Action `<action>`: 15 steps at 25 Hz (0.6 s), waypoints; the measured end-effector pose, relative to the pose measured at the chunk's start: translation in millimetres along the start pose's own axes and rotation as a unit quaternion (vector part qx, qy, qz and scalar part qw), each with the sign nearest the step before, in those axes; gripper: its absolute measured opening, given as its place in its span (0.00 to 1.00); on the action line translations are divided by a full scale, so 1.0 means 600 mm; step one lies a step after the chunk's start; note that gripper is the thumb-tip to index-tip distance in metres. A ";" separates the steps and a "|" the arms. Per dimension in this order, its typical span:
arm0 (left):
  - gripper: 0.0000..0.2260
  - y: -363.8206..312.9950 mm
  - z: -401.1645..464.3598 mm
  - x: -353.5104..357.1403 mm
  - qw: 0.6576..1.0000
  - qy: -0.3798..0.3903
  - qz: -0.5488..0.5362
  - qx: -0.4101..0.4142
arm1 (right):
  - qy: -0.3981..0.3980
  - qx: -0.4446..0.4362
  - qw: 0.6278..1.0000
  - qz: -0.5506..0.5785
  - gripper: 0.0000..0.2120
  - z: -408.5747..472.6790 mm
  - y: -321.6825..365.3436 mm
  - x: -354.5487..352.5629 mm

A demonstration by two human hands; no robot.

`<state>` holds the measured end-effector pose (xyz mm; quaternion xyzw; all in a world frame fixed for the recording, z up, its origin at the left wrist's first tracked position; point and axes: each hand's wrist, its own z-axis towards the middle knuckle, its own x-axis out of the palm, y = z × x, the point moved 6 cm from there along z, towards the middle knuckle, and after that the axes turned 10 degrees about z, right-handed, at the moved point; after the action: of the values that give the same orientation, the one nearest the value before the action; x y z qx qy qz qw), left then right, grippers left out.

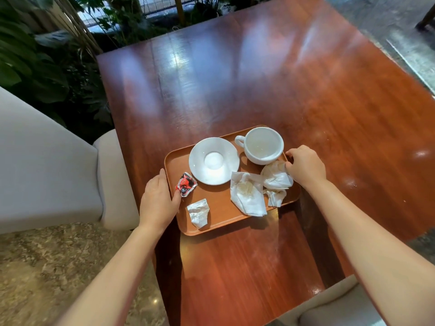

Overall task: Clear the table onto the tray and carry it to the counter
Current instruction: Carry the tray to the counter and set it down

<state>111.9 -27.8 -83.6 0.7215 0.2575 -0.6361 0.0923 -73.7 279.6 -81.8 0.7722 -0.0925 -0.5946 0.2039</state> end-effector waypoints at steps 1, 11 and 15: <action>0.27 0.003 0.000 -0.001 1.000 0.002 -0.017 -0.012 | 0.004 0.004 1.000 0.009 0.09 0.003 0.000 0.002; 0.07 0.034 0.009 0.016 0.969 0.077 -0.198 -0.124 | 0.053 0.060 0.989 0.124 0.08 -0.002 -0.004 0.002; 0.09 0.065 0.002 0.012 0.955 0.080 -0.251 -0.136 | 0.067 0.072 0.985 0.144 0.09 -0.023 -0.004 0.014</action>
<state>130.6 -59.9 -98.4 0.6627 0.5215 -0.5374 0.0060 -58.7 281.2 -87.5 0.8017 -0.2313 -0.4975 0.2374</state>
